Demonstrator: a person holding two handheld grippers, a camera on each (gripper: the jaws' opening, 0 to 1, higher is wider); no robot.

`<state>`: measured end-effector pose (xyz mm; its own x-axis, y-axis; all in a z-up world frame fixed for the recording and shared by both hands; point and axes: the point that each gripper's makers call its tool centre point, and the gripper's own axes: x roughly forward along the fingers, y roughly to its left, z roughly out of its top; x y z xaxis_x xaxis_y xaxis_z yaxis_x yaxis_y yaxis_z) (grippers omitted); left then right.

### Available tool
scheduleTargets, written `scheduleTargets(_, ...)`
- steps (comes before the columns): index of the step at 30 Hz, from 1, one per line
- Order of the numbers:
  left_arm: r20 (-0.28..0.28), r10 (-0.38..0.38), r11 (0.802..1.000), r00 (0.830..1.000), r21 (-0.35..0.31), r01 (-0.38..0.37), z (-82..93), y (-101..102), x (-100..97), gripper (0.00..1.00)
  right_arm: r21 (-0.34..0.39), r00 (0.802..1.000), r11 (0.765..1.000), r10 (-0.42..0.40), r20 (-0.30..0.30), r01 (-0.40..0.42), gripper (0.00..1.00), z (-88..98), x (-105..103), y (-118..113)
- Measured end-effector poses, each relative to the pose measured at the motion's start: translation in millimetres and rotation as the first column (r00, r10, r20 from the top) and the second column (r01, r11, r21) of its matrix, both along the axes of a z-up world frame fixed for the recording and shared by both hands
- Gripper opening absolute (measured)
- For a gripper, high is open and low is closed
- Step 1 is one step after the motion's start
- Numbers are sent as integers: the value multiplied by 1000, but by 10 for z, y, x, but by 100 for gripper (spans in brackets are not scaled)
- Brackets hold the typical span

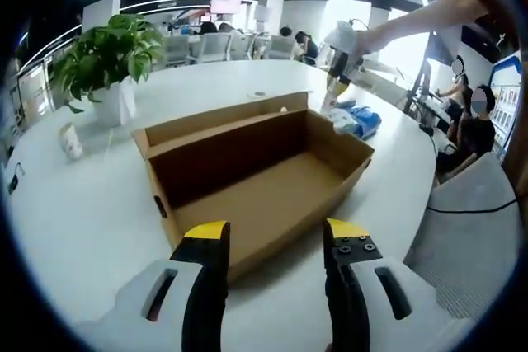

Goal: Operate the shoe box by opening the lid, removing the specified soft item, and placing it in the target area until the item is outside and the box remains undamaged.

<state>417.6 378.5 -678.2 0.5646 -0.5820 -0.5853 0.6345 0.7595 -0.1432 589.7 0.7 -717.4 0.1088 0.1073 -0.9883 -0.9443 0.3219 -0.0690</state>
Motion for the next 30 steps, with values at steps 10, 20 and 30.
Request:
scheduleTargets(10, -1, 2, 1000, 1000, 2, -2, -4, -1, 11, 46, -46, 994, 993, 107, -23, -108, 18, -37, -110, 29)
scheduleTargets(20, -4, 1, 1000, 1000, 3, -1, -13, 5, 11, 46, -56, 983, 982, 178, -37, -180, 18, -18, -87, 43)
scheduleTargets(30, -3, 2, 1000, 1000, 4, -2, -7, -8, 12, 45, -86, 963, 960, 265, -39, -268, 19, -39, -93, 37)
